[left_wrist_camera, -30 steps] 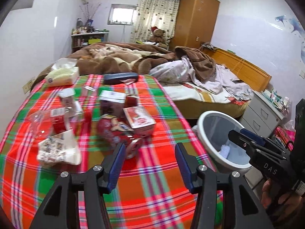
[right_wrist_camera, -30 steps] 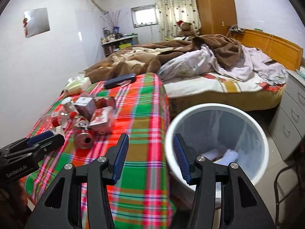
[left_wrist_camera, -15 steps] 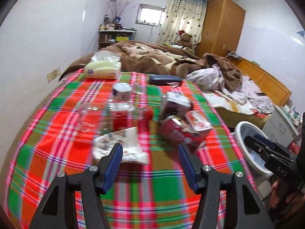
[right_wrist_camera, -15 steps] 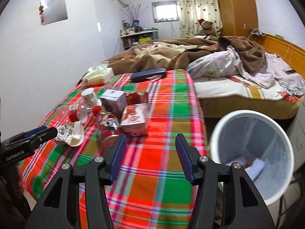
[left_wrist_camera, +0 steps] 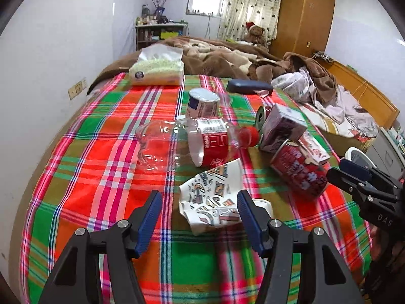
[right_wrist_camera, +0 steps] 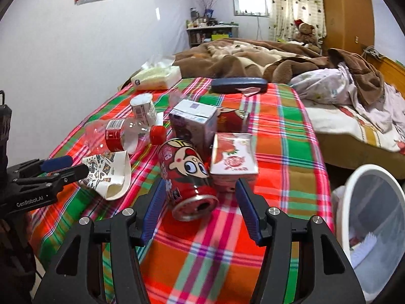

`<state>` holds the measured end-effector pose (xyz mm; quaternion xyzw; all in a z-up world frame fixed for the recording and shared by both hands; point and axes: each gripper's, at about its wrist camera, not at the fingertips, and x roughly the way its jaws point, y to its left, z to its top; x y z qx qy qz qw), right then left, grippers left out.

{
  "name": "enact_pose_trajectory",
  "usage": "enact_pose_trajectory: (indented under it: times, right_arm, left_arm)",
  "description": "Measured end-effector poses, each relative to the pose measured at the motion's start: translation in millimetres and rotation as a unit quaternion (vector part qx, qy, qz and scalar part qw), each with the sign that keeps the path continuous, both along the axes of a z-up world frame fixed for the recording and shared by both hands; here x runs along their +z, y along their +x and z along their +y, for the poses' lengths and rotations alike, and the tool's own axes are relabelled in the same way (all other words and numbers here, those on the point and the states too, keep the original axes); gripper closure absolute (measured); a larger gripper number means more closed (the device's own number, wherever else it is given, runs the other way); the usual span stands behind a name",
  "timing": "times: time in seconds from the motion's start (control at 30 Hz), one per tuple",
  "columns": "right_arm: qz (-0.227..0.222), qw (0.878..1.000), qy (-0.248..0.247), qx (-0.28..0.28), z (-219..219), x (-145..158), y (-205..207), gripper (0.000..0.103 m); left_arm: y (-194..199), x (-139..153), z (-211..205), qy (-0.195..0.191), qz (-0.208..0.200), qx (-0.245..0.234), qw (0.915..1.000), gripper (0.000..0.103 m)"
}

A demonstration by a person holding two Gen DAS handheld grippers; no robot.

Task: Collect trash
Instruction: 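Grasp the red can with the right tool while the left tool grasps the crumpled paper cup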

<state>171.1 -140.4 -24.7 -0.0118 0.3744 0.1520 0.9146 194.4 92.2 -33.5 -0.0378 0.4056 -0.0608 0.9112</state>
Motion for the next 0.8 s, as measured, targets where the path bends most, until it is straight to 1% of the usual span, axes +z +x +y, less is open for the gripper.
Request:
enact_pose_trajectory:
  times: [0.13,0.27,0.33,0.5,0.57,0.67,0.8]
  right_arm:
    - [0.011,1.000,0.001,0.008,6.8,-2.9,7.1,0.044]
    - [0.022,0.999,-0.011,0.021,16.3,-8.2,10.6,0.044]
    - [0.027,0.999,-0.018,0.027,19.5,-10.5,13.3,0.044]
    - [0.034,0.998,-0.032,0.030,25.8,-12.9,16.2,0.044]
    - [0.039,0.998,-0.040,0.036,28.4,-14.4,17.0,0.044]
    - [0.048,0.997,-0.053,0.037,30.9,-18.2,18.4,0.044]
    - [0.053,0.997,-0.049,0.030,29.2,-19.8,16.6,0.044]
  left_arm:
    - [9.5,-3.0,4.3,-0.009,0.003,-0.016,0.9998,0.042]
    - [19.8,-9.9,6.1,-0.005,0.014,-0.029,0.9995,0.042]
    - [25.7,-16.2,8.2,-0.014,0.029,-0.033,0.9989,0.042]
    - [32.0,-28.0,5.1,-0.026,0.046,-0.051,0.9973,0.042]
    - [30.6,-30.6,3.2,-0.035,0.051,-0.061,0.9962,0.042]
    - [25.1,-31.2,-0.6,-0.038,0.051,-0.071,0.9954,0.042]
    - [15.8,-31.0,-2.3,-0.049,0.052,-0.076,0.9945,0.042]
